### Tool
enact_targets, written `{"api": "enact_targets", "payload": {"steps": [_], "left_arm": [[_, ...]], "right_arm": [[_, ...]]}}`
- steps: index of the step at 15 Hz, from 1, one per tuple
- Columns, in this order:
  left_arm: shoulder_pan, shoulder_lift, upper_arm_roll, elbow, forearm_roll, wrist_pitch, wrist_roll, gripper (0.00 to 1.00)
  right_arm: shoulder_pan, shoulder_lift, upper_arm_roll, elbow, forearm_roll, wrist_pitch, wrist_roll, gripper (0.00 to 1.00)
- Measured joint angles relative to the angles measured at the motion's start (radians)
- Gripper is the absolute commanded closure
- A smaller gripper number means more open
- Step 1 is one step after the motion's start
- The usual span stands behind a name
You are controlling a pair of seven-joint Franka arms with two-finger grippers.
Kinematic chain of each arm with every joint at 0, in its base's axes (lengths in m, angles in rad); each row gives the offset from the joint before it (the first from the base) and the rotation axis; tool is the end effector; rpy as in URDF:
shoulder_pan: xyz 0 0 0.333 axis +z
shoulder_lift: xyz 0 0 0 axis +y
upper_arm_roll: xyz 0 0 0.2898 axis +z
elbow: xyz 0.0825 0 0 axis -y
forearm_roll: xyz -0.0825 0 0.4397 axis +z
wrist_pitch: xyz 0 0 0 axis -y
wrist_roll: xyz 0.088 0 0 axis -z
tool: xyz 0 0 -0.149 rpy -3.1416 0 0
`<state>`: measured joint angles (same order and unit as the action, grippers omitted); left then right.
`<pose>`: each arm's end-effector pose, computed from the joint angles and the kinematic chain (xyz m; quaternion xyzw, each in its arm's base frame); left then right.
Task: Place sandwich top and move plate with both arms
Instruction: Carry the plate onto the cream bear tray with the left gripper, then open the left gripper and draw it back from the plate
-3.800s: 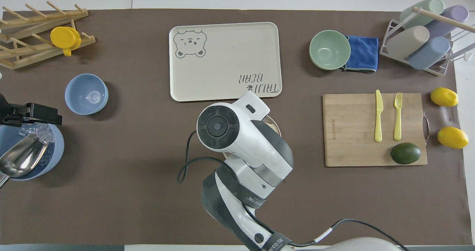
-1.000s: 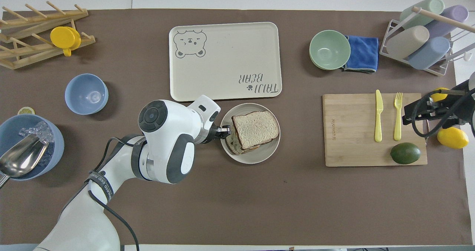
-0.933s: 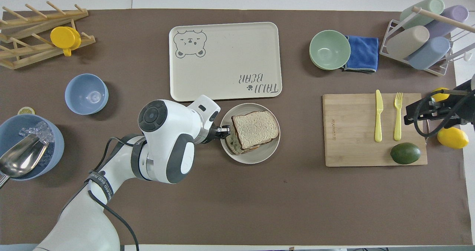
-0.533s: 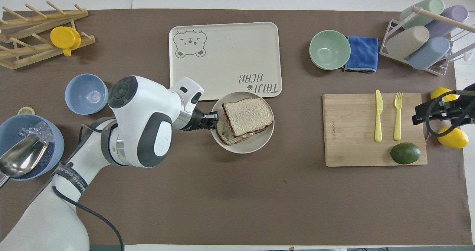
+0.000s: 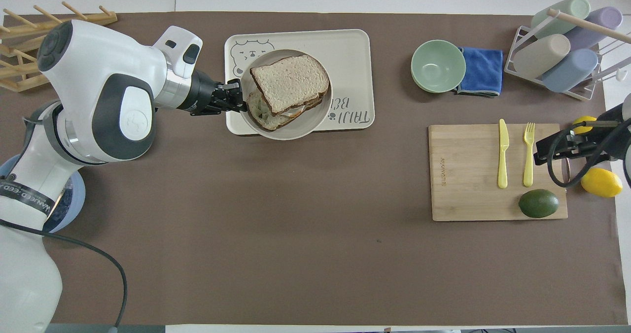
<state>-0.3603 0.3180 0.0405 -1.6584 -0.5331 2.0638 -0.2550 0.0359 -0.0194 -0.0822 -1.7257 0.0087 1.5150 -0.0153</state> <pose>0.6601 -0.2684 0.3551 0.9685 0.0818 -0.0245 0.2339 0.5812 -0.0258 0.4836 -0.9953 0.0155 0.0953 0.0081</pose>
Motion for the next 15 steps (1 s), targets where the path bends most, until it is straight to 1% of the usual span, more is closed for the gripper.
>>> {"api": "enact_targets", "payload": {"steps": [4, 5, 7, 10, 13, 14, 15], "left_arm": [[0.008, 0.206, 0.024, 0.218, 0.001, -0.015, 0.0, 1.0], [0.007, 0.253, 0.026, 0.254, 0.004, -0.007, 0.0, 1.0], [-0.005, 0.322, 0.024, 0.291, 0.023, 0.056, 0.0, 1.0], [-0.028, 0.349, 0.023, 0.289, 0.043, 0.109, 0.0, 1.0], [-0.061, 0.35, 0.023, 0.235, 0.049, 0.189, -0.002, 1.0], [-0.068, 0.349, 0.023, 0.22, 0.049, 0.205, -0.002, 0.98], [-0.07, 0.349, 0.023, 0.211, 0.049, 0.213, -0.002, 0.53]], "right_arm": [[0.0, -0.004, 0.039, 0.018, -0.02, 0.001, 0.0, 0.0], [0.0, -0.005, 0.05, 0.018, -0.035, 0.001, 0.0, 0.0], [0.001, -0.005, 0.072, 0.018, -0.059, 0.002, 0.0, 0.0], [0.0, -0.005, 0.077, 0.018, -0.063, 0.002, 0.0, 0.0], [0.0, -0.006, 0.073, 0.018, -0.063, 0.002, 0.0, 0.0], [0.0, -0.006, 0.072, 0.018, -0.063, 0.002, 0.0, 0.0], [0.002, -0.006, 0.071, 0.018, -0.063, 0.002, 0.0, 0.0]]}}
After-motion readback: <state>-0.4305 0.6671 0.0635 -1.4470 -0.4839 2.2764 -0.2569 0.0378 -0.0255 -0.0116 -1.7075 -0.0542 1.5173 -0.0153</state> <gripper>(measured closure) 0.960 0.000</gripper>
